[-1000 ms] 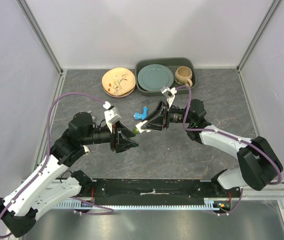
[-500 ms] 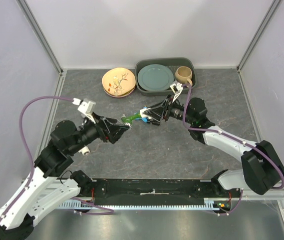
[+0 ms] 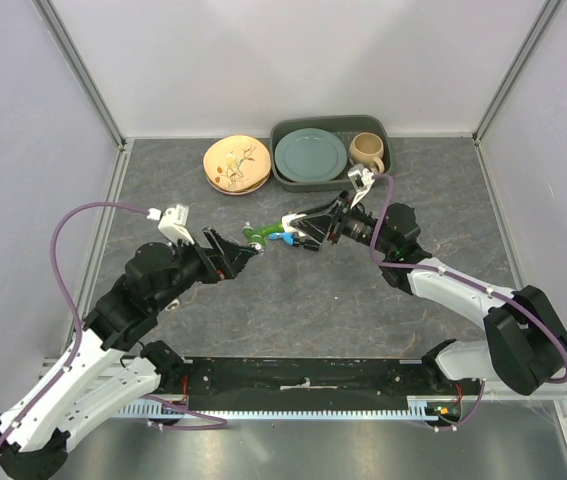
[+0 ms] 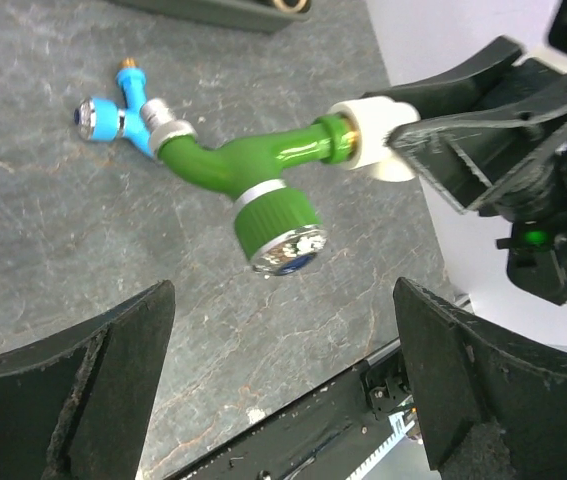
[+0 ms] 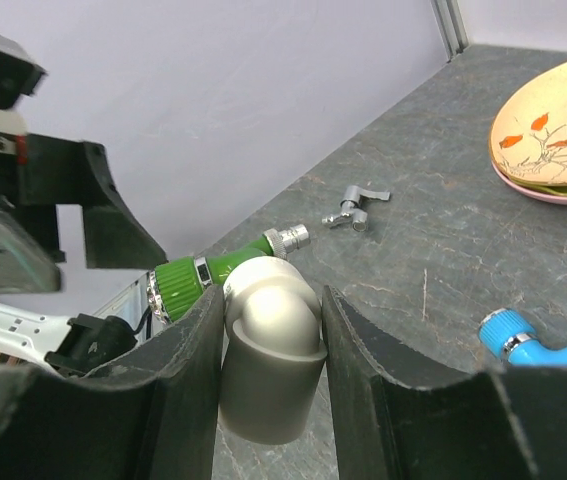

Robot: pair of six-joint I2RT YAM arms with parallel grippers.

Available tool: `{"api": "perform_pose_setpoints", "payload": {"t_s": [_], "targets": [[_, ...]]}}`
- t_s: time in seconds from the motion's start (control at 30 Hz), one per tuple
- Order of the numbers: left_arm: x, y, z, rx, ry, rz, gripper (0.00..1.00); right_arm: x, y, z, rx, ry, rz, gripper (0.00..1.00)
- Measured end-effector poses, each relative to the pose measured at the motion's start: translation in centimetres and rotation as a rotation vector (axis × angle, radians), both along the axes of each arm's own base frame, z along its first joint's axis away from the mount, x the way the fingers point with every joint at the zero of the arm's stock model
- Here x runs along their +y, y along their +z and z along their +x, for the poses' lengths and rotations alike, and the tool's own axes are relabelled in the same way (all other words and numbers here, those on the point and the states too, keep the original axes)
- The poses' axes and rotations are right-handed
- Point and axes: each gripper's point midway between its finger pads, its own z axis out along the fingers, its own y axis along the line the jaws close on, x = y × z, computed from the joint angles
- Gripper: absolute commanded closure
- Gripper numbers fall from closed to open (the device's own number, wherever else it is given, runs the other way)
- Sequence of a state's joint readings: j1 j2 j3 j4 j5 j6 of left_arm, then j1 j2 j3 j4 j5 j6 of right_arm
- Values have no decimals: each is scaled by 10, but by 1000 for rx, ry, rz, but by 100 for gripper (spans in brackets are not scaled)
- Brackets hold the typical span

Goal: Install the water faucets

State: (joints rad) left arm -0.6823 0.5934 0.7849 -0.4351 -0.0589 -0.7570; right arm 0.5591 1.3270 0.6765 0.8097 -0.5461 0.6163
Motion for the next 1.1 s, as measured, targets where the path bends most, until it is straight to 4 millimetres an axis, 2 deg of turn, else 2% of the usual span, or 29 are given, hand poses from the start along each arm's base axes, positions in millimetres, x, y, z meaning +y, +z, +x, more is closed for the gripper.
{"api": "perform_pose_setpoints", "payload": {"t_s": [0.1,0.27,0.47,0.6,0.73,0.93,1.1], "targets": [[-4,-16,3,49,9,-5,4,-1,4,-1,-10,-1,12,100],[-12,-29,9,86,12,-75,5,-2,8,-3,-22,2,31,100],[-24,-31,16,99,2,-203,6,-2,11,-4,-26,6,42,100],[-28,-22,21,88,2,-259,8,-2,12,-4,-28,7,44,100],[-31,-16,24,70,3,-306,13,-2,12,-5,-28,7,44,100],[-34,-23,27,77,3,-334,24,-1,14,-6,-22,15,56,100],[-39,-19,27,69,-23,-347,41,-1,21,-10,-24,33,87,100]]}}
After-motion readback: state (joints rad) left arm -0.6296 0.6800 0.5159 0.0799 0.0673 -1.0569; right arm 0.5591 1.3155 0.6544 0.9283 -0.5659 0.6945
